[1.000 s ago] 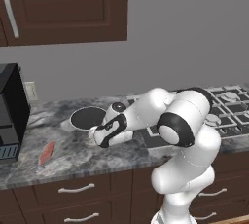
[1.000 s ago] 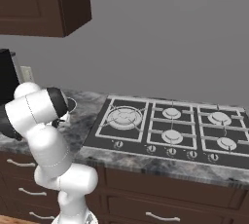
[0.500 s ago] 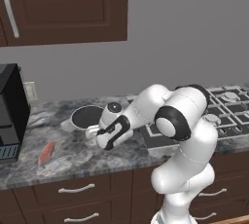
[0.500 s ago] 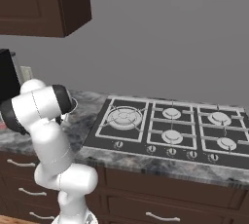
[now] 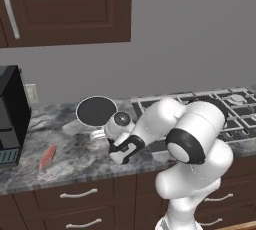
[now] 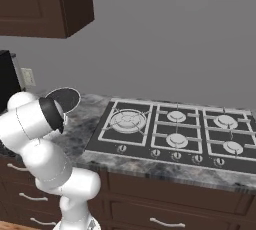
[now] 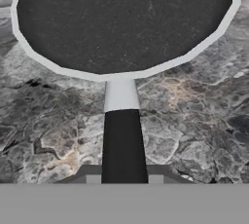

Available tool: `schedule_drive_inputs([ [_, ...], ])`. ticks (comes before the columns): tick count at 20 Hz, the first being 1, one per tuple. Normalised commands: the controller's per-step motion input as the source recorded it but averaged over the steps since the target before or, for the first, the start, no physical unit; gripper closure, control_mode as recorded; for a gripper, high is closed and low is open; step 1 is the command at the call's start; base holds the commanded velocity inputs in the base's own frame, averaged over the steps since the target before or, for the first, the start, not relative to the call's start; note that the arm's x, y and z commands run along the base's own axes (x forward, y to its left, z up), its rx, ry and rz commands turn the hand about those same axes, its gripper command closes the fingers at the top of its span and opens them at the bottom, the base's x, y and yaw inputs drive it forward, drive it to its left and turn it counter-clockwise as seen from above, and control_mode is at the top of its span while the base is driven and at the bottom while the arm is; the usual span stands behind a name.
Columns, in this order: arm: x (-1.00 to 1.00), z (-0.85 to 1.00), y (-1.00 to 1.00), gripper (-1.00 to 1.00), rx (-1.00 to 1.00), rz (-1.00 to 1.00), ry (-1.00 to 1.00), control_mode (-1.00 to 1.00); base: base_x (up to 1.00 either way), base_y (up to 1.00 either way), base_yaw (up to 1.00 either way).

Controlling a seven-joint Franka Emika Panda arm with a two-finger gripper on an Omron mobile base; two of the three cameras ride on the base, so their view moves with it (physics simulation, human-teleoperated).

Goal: Place both pans onto different burners. Then place the onion and the steak on different pans.

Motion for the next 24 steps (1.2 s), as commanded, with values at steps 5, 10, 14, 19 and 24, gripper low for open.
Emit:
schedule_drive_inputs([
  [5, -0.07, 0.33, -0.34, 1.0, 0.11, -0.09, -0.11, -1.0, 0.0, 0.0, 0.0],
  [10, 0.0, 0.42, -0.2, 1.0, 0.13, -0.18, -0.02, -1.0, 0.0, 0.0, 0.0],
  [14, 0.0, 0.63, 0.0, 1.0, 0.08, -0.18, 0.0, -1.0, 0.0, 0.0, 0.0],
  [19, 0.07, 0.24, 0.0, 1.0, 0.1, -0.16, 0.04, -1.0, 0.0, 0.0, 0.0],
  [24, 0.14, 0.0, -0.02, 1.0, 0.12, -0.13, 0.2, -1.0, 0.0, 0.0, 0.0],
])
